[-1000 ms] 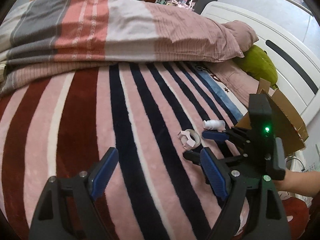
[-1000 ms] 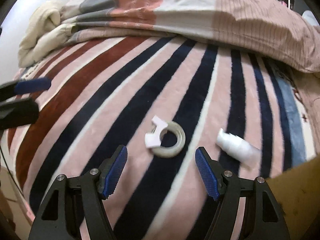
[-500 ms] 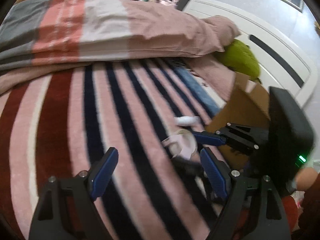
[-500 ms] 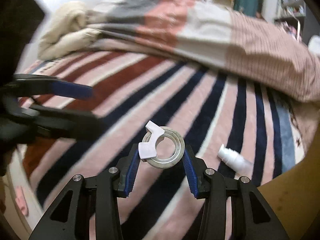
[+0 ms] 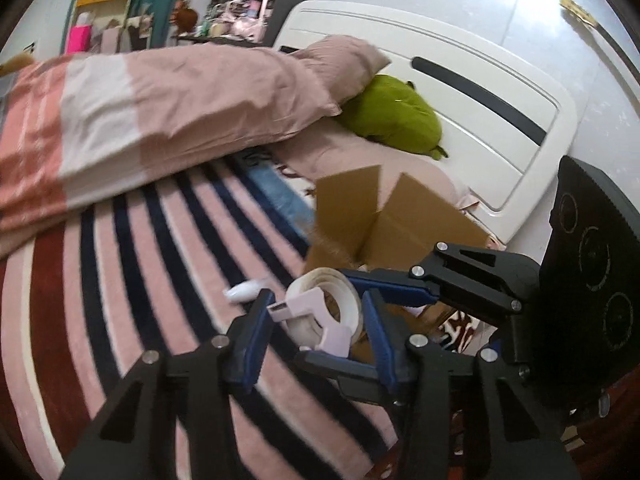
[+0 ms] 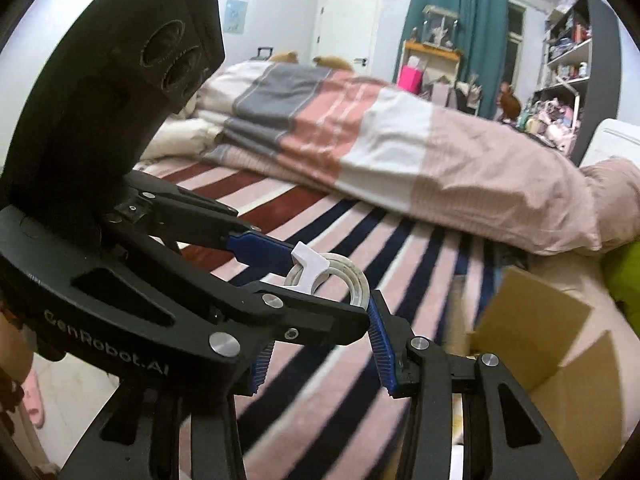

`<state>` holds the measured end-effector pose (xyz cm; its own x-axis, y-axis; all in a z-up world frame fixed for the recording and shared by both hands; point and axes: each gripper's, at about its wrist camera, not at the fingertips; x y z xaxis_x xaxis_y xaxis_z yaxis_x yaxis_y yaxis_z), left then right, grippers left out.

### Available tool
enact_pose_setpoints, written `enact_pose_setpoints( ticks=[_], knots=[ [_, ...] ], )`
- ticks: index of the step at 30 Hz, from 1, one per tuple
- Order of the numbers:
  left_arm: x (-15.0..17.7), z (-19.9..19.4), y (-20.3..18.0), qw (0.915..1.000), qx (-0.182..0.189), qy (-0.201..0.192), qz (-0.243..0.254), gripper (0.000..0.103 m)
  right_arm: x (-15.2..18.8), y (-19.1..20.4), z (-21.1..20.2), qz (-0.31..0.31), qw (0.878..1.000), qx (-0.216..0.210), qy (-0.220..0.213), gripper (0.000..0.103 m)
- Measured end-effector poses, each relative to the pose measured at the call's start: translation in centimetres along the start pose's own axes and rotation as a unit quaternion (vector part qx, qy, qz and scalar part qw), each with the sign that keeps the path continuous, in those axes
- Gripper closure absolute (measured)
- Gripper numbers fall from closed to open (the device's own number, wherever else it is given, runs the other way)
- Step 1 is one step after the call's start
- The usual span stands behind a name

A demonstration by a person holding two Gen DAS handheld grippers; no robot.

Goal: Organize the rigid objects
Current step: 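Carry the tape roll into the cardboard box and open the right gripper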

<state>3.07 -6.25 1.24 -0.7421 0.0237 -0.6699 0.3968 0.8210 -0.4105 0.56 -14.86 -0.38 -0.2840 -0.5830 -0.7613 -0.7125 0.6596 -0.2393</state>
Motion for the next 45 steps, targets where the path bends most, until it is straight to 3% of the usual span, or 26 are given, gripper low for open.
enact_pose_setpoints(
  ticks=[12,21,22,23,25,26,27,32,36,45],
  knots=[
    [-3.3,6.3,-7.4,0.9979,0.026,0.031,0.050,0.061,3.1,-7.4,-4.3,0.052,0.996,0.069,0.021,0.065],
    [-4.5,10.9,-9.3,0.9958,0.024,0.060,0.064,0.060,5.5,-12.3,-4.0,0.086,0.992,0.074,0.057,0.064],
    [-4.5,11.2,-9.3,0.9957,0.018,0.062,0.066,0.053,5.6,-12.6,-3.8,0.090,0.992,0.070,0.062,0.064],
    [-4.6,11.3,-9.3,0.9957,0.012,0.062,0.069,0.039,5.8,-12.9,-3.6,0.094,0.991,0.064,0.067,0.063],
    [-4.7,11.3,-9.2,0.9962,-0.001,0.052,0.070,0.022,6.3,-13.7,-3.0,0.109,0.989,0.049,0.082,0.048],
    [-4.7,11.2,-9.1,0.9963,-0.003,0.049,0.071,0.021,6.5,-14.0,-3.0,0.117,0.989,0.047,0.083,0.037],
    [-4.7,11.1,-9.0,0.9963,-0.004,0.049,0.071,0.021,6.7,-14.3,-3.1,0.127,0.988,0.040,0.080,0.034],
    [-4.5,9.8,-8.7,0.9966,-0.012,0.040,0.071,0.021,7.0,-14.2,-3.3,0.133,0.987,0.035,0.086,0.034],
    [-4.1,7.9,-8.4,0.9970,-0.013,0.026,0.072,0.020,6.6,-13.4,-3.9,0.126,0.987,0.046,0.090,0.026],
    [-2.9,2.2,-6.5,0.9976,-0.021,-0.014,0.064,0.019,4.5,-10.6,-5.5,0.114,0.987,0.058,0.094,0.026]
  ],
)
Point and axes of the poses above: each gripper's, at about its wrist camera, not at the fingertips, and z roughly the way its jaws point, y to its left, x to its underside, and after that the axes turned 8 degrees about -z, right-handed
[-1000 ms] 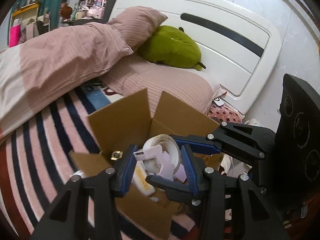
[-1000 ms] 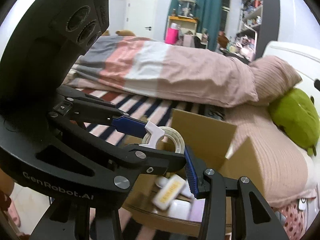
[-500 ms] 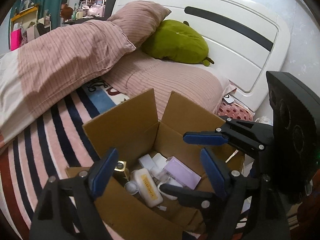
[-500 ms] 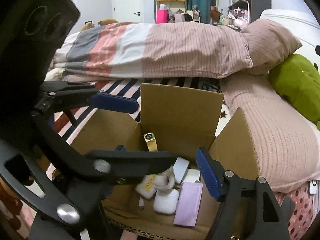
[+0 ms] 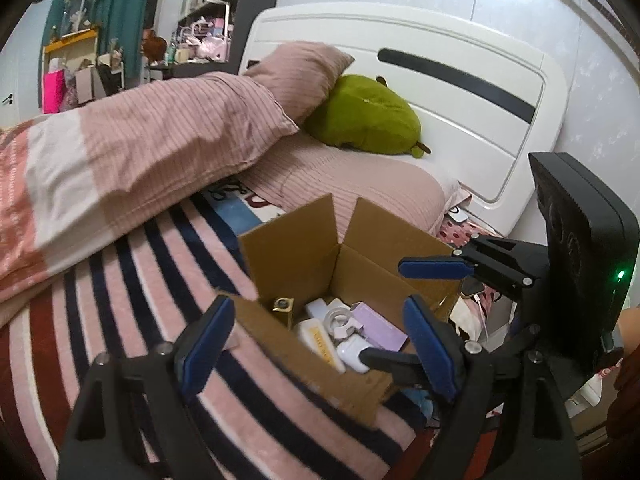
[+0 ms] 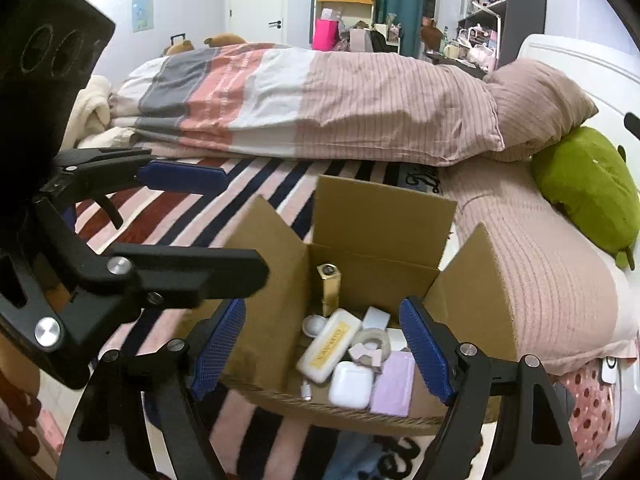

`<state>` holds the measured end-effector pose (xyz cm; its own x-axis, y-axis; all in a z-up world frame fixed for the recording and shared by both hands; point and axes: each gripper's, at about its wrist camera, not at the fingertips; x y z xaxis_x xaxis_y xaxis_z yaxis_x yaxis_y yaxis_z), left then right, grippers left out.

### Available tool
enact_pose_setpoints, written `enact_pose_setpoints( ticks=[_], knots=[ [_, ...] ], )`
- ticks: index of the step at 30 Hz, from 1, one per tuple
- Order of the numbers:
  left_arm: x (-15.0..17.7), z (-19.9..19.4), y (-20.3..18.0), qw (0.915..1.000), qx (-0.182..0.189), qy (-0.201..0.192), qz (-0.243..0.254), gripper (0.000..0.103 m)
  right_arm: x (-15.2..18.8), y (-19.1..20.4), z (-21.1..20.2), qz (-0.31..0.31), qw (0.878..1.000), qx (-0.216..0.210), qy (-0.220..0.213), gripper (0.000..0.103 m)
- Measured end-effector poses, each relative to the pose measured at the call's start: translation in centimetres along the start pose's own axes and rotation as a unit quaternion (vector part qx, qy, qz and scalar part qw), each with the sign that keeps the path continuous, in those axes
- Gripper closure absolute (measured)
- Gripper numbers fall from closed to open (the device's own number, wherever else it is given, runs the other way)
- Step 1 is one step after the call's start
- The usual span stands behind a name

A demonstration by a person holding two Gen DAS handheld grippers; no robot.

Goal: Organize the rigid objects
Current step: 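Carry the tape roll into the cardboard box and open the right gripper, then move the right gripper to the white spray bottle and grasp it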

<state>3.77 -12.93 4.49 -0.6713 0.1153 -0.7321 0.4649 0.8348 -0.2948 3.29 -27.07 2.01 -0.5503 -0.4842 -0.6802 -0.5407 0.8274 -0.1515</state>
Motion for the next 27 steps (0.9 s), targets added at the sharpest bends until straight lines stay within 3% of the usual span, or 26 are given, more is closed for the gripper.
enact_pose_setpoints(
  ticks=[6,12,17,22,27],
  knots=[
    [1.4,-3.9,3.4,0.9994,-0.015,-0.025,-0.018,0.019,-2.3,4.3,-0.7,-0.033,0.999,-0.001,-0.010,0.026],
    [3.7,-6.3,8.9,0.9958,-0.066,-0.042,-0.048,0.019,-4.4,9.4,0.9,-0.070,0.997,-0.038,-0.015,0.026],
    [6.4,-6.2,13.9,0.9906,-0.101,-0.039,-0.083,0.019,-5.5,12.8,4.4,-0.097,0.993,-0.072,-0.005,0.026],
    [9.1,-4.7,17.0,0.9883,-0.105,-0.026,-0.108,0.019,-5.1,14.3,9.2,-0.088,0.991,-0.099,0.034,0.026],
    [10.9,-2.7,18.8,0.9873,-0.101,-0.007,-0.123,0.019,-3.8,13.5,14.9,-0.072,0.993,-0.057,0.079,0.026]
  ],
)
Point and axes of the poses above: each gripper's, at about its wrist camera, not at the fingertips, and z roughly the way its jaws point, y to its left, x to its underside, and after that the axes turned 8 degrees about -z, right-handed
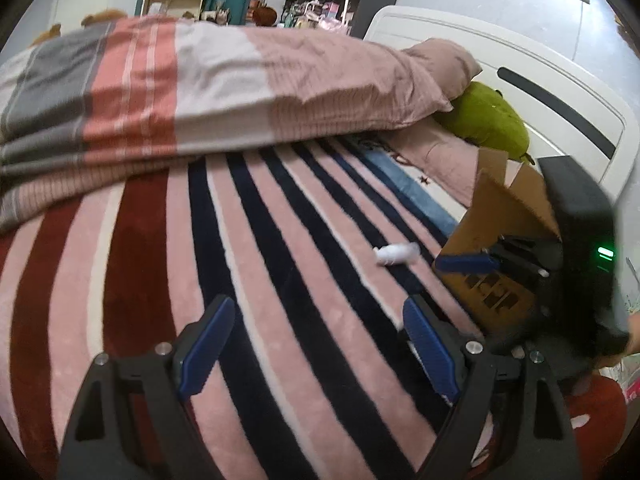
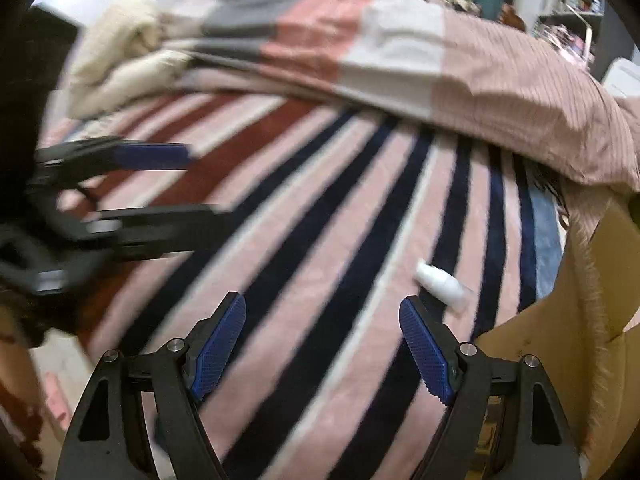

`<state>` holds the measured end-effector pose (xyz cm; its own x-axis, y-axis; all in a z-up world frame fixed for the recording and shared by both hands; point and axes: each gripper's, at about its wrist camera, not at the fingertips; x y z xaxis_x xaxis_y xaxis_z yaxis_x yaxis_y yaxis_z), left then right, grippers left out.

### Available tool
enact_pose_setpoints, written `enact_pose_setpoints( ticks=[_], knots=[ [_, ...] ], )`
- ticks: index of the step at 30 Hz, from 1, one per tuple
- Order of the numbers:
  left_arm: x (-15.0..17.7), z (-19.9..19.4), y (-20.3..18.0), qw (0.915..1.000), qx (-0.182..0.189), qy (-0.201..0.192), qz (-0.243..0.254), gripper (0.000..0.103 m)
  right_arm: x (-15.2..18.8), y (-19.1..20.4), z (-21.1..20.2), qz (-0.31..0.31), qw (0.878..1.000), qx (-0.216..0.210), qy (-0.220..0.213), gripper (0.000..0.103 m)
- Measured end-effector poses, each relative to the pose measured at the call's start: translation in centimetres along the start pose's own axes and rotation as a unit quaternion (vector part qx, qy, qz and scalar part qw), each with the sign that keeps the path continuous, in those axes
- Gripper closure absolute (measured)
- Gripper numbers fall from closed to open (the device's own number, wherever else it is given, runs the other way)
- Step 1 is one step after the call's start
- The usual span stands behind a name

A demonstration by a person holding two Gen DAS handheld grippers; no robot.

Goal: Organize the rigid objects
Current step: 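Move the right gripper to the white spray bottle and grasp it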

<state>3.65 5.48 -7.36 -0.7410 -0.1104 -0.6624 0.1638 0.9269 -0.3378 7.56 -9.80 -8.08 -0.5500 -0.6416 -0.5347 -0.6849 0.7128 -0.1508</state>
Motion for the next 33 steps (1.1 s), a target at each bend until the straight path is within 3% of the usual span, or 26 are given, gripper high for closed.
enact_pose_setpoints(
  ticks=[7,13,16,17,18,19,25,29,33],
  knots=[
    [0.3,2.1,1.2,0.9998,0.015,0.011,-0.009,0.019,0.7,-3.9,5.4,0.033,0.994,0.097,0.030,0.030],
    [0.4,3.1,2.0,0.9996,0.017,0.013,-0.016,0.019,0.1,-3.8,8.2,-0.013,0.986,0.164,0.038,0.030],
    [0.5,3.5,2.5,0.9995,0.020,0.015,-0.021,0.019,-0.1,-4.4,8.9,-0.016,0.986,0.161,0.042,0.032],
    [0.5,3.6,2.6,0.9994,0.020,0.016,-0.022,0.019,-0.1,-4.5,8.9,-0.013,0.986,0.158,0.042,0.038],
    [0.6,3.7,2.7,0.9994,0.021,0.016,-0.023,0.019,-0.1,-4.6,8.8,-0.006,0.987,0.156,0.044,0.054],
    [0.6,3.7,2.7,0.9993,0.023,0.016,-0.024,0.019,-0.1,-4.7,8.8,-0.003,0.986,0.158,0.047,0.062],
    [0.6,3.3,2.5,0.9993,0.030,0.012,-0.021,0.019,0.0,-4.0,7.3,-0.005,0.993,0.110,0.049,0.074],
    [0.6,2.9,2.2,0.9993,0.031,0.010,-0.018,0.019,0.5,-1.9,5.7,-0.008,0.999,0.033,0.040,0.076],
    [0.7,2.7,2.0,0.9994,0.030,0.010,-0.017,0.019,0.7,-0.4,5.7,0.000,0.997,-0.055,0.061,0.073]
  ],
)
Point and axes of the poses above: each gripper's, at about its wrist camera, not at the fingertips, and z roughly the way its jaws point, y to its left, x to its underside, and after that the axes turned 8 degrees about -z, right-handed
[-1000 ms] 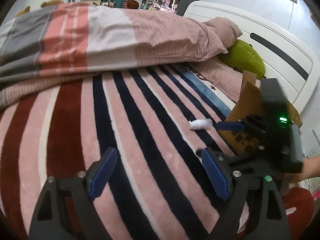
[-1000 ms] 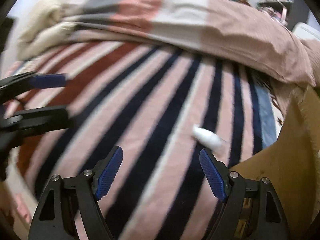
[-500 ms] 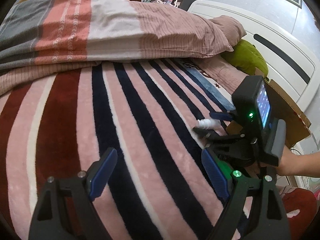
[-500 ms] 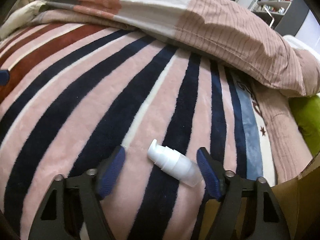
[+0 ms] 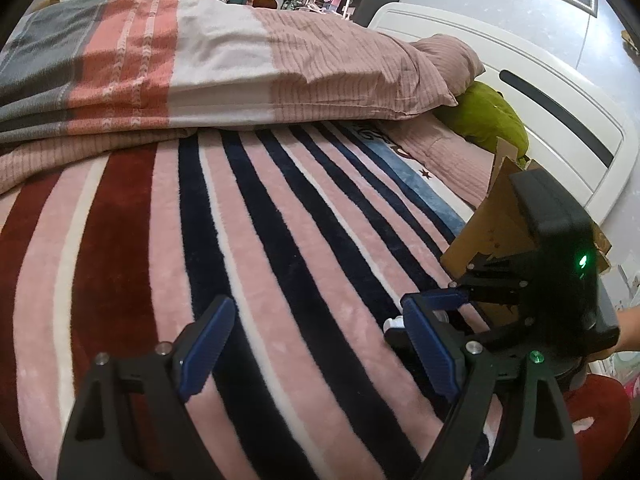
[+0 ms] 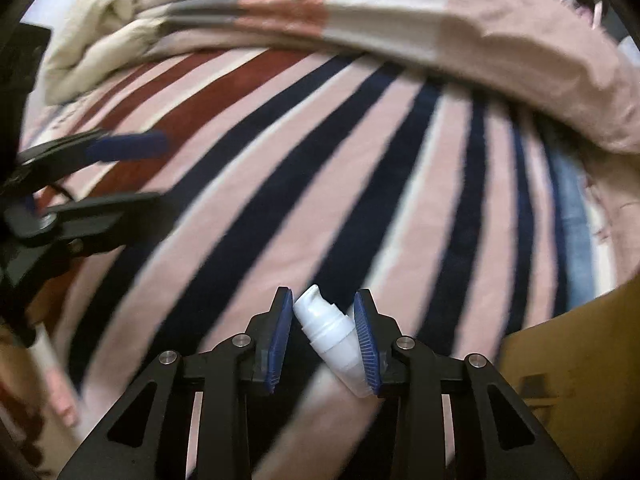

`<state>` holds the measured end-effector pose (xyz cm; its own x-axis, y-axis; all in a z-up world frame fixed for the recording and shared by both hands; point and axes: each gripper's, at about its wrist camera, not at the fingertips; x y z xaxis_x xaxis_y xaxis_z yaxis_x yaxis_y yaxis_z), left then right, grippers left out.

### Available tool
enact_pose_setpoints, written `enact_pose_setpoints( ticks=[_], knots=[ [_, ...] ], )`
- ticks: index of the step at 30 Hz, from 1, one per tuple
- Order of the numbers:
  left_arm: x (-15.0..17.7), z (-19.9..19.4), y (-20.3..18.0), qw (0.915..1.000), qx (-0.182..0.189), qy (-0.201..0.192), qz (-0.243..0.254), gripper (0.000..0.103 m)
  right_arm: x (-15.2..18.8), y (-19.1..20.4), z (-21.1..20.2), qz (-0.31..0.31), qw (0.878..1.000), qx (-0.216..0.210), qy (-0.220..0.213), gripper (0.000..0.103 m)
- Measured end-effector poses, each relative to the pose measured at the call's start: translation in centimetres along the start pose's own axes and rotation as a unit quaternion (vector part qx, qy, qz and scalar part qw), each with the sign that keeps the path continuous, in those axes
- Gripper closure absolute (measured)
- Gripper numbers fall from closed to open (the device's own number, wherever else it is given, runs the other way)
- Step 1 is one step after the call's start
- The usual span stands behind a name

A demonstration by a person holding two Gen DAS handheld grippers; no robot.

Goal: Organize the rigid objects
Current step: 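Move the right gripper to the white spray bottle and grasp it, then lift the spray bottle into the cardboard box and open the right gripper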

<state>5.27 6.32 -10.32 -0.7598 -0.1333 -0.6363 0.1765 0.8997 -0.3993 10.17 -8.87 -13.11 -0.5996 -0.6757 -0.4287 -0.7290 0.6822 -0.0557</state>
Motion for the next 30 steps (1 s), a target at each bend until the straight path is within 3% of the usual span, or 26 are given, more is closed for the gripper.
enact_pose_setpoints(
  ticks=[1,2,3,5,7,9,12,15,18,26,27,30],
  knots=[
    [0.1,-0.1,-0.1,1.0000,-0.002,0.000,0.002,0.019,0.0,0.2,0.2,-0.009,1.000,0.004,0.004,0.068],
    [0.1,-0.2,-0.2,1.0000,-0.004,0.001,0.004,0.019,0.1,0.4,0.3,-0.016,1.000,0.015,0.006,0.053],
    [0.2,-0.2,-0.3,1.0000,-0.005,0.001,0.005,0.019,0.3,0.4,0.4,-0.025,0.999,0.029,0.006,0.044],
    [0.2,-0.2,-0.3,0.9999,-0.009,0.003,0.006,0.019,0.6,0.2,0.6,-0.028,0.999,0.028,0.009,0.044],
    [0.3,-0.1,-0.2,0.9999,-0.014,0.006,0.003,0.019,1.1,-0.2,0.6,-0.022,1.000,0.012,0.015,0.048],
    [0.4,0.1,-0.2,0.9998,-0.015,0.010,0.001,0.019,1.8,-0.1,0.6,-0.026,0.999,-0.003,0.019,0.068],
    [0.5,0.3,-0.6,0.9998,-0.015,0.015,0.006,0.019,2.4,0.2,-0.1,-0.034,0.999,-0.014,0.007,0.083],
    [0.9,0.4,-0.9,0.9995,-0.019,0.023,0.011,0.019,2.8,0.5,-0.3,-0.028,0.999,-0.037,0.013,0.083],
    [1.1,0.6,-1.0,0.9994,-0.017,0.030,0.006,0.019,3.1,1.3,-0.6,-0.034,0.999,-0.022,0.012,0.083],
    [0.3,-0.1,-3.6,0.9984,0.043,0.035,0.013,0.019,2.4,4.0,-5.3,-0.079,0.994,-0.004,-0.070,0.083],
    [-0.2,-0.5,-4.0,0.9976,0.061,0.031,0.010,0.021,2.2,4.3,-6.2,-0.083,0.993,-0.002,-0.081,0.083],
    [-1.3,-1.5,-5.7,0.9944,0.101,0.025,0.016,0.038,2.0,4.5,-8.7,-0.083,0.991,0.010,-0.104,0.083]
  ],
)
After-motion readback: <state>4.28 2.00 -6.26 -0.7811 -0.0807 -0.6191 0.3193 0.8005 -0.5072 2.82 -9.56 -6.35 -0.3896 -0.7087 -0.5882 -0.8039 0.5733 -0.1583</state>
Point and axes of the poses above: each gripper's, at about its wrist camera, not at the fingertips, and z roughly the way its jaws point, y to its left, x to its underside, and after that the axes turned 8 degrees about -z, right-handed
